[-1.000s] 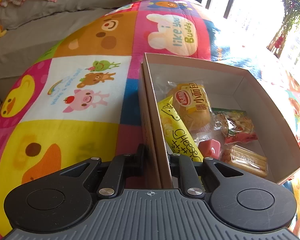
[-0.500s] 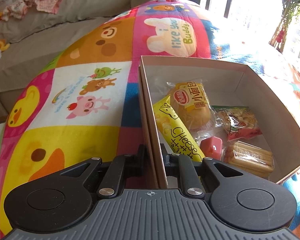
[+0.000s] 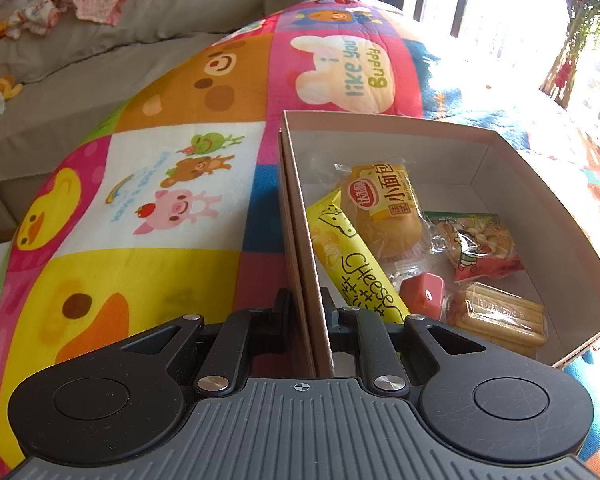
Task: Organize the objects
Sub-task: 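Carry the bread bun into the white box and release it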
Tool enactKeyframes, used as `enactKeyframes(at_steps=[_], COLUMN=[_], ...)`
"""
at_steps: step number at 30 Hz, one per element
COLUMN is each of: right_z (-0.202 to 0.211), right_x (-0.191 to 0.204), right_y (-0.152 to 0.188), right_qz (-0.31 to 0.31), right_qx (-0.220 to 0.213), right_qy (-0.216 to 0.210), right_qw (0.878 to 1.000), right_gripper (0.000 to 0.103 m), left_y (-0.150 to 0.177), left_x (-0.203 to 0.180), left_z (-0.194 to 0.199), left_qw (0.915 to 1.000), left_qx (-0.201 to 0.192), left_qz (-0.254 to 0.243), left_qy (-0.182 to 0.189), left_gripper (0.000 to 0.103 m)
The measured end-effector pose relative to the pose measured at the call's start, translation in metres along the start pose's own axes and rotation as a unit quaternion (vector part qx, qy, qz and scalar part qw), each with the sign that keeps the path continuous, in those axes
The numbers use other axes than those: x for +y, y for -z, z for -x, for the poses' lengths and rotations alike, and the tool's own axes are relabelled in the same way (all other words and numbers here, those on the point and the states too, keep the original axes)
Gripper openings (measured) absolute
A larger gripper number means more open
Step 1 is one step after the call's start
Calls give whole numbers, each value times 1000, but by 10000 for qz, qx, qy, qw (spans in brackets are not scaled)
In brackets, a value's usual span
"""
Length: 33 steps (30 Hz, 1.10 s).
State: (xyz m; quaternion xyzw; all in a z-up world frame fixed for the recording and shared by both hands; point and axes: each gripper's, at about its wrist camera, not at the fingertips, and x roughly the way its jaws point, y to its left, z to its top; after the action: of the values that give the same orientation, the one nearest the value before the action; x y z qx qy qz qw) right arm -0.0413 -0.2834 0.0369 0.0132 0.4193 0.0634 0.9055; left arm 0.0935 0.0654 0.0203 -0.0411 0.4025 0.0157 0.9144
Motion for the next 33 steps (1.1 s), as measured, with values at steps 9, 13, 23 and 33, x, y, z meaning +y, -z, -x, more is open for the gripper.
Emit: enactKeyframes(at_steps=[9, 13, 23, 33], right_z=[-49, -44, -10, -5], right_x=[13, 29, 51, 71], right_y=[-20, -22, -17, -5], right_qz=[-981, -473, -90, 161], right_qx=[259, 346, 267, 189], right_qy=[4, 91, 6, -531], right_qw=[9948, 9982, 9996, 9983], right_gripper=[92, 65, 62, 62], left_y=[1, 0, -1, 13], left_x=[1, 4, 0, -5], left_z=[0, 1, 22, 25], left_qw=[10000, 9998, 9974, 9940], left_qx=[-4, -16, -722, -1074], left_qz=[47, 143, 70, 150], left_qy=[47, 103, -6, -172], left_gripper=[16, 15, 14, 11])
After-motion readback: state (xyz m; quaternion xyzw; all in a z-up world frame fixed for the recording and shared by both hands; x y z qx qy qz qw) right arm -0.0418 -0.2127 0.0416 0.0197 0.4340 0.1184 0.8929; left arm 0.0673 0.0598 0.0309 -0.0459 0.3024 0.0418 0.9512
